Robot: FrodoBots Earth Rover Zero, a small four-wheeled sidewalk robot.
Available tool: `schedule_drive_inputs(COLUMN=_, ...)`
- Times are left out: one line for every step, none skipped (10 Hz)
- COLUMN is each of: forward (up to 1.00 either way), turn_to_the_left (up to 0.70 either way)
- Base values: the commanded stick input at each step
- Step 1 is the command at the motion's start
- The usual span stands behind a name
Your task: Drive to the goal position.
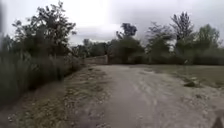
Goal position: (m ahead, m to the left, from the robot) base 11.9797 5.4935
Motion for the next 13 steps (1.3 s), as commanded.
schedule_drive_inputs(forward=0.7, turn_to_the_left=0.0)
schedule_drive_inputs(forward=0.7, turn_to_the_left=0.0)
schedule_drive_inputs(forward=0.7, turn_to_the_left=0.0)
schedule_drive_inputs(forward=0.7, turn_to_the_left=0.0)
schedule_drive_inputs(forward=0.7, turn_to_the_left=0.0)
schedule_drive_inputs(forward=0.7, turn_to_the_left=0.0)
schedule_drive_inputs(forward=0.7, turn_to_the_left=0.0)
schedule_drive_inputs(forward=0.7, turn_to_the_left=0.0)
schedule_drive_inputs(forward=0.7, turn_to_the_left=0.0)
schedule_drive_inputs(forward=0.7, turn_to_the_left=0.0)
schedule_drive_inputs(forward=0.7, turn_to_the_left=0.0)
schedule_drive_inputs(forward=0.7, turn_to_the_left=0.0)
schedule_drive_inputs(forward=0.7, turn_to_the_left=0.0)
